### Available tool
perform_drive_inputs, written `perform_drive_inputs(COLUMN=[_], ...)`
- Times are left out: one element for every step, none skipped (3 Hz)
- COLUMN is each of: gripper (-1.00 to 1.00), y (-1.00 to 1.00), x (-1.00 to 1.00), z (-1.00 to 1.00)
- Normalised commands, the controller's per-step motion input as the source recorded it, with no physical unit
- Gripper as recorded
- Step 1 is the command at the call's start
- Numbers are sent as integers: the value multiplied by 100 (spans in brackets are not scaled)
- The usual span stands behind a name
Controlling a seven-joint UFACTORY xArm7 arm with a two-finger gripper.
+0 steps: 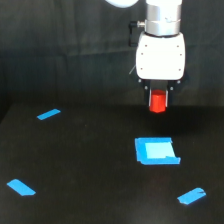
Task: Pick up the red object from the table
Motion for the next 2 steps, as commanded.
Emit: perform_drive_inputs(gripper=[-99, -92], y=[-16, -11], x=[-6, -10], z=[22, 22])
